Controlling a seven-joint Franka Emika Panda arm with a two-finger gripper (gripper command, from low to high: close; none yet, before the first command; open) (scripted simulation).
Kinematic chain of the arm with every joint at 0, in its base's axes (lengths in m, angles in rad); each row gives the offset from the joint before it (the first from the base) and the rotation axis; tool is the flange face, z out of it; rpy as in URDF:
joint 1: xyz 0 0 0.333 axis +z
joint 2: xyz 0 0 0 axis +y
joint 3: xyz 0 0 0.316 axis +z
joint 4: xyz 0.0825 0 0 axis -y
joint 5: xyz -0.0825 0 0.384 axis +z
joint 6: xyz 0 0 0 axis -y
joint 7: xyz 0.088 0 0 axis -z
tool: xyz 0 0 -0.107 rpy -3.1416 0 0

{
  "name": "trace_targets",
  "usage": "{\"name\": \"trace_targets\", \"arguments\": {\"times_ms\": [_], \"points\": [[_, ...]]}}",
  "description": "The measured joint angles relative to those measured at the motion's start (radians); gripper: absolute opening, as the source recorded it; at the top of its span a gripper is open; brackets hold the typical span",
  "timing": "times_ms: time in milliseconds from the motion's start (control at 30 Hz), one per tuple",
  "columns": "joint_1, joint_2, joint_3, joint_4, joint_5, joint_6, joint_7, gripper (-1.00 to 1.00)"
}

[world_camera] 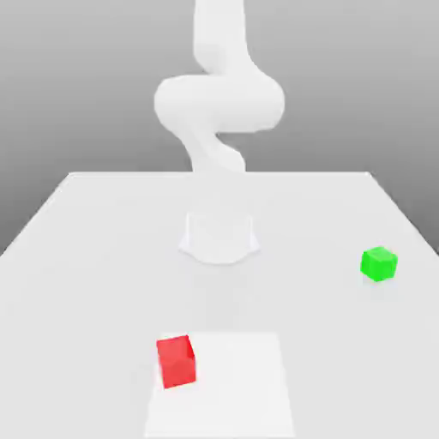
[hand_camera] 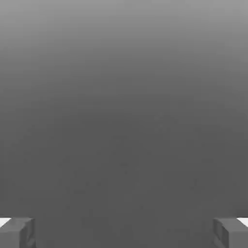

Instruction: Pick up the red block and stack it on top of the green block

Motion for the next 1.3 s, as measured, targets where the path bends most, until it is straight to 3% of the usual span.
{"name": "trace_targets", "arguments": {"times_ms": [233,433,533,667,867,900,1133,1300], "points": [[-0.043,0.27,-0.014,-0.136,-0.097,0.145,-0.078,0.0],[-0.057,0.489,-0.063,-0.25,-0.119,0.267,-0.185,0.0],[-0.055,0.596,-0.09,-0.308,-0.087,0.332,-0.269,0.0],[-0.067,0.734,-0.093,-0.378,0.025,0.42,-0.424,0.0],[-0.09,0.946,-0.054,-0.363,0.1,0.595,-0.493,0.0],[-0.094,0.971,-0.05,-0.36,0.103,0.616,-0.496,-1.0],[-0.095,0.971,-0.048,-0.36,0.101,0.615,-0.493,-1.0],[-0.089,0.814,-0.064,-0.383,0.065,0.482,-0.467,-1.0]]}}
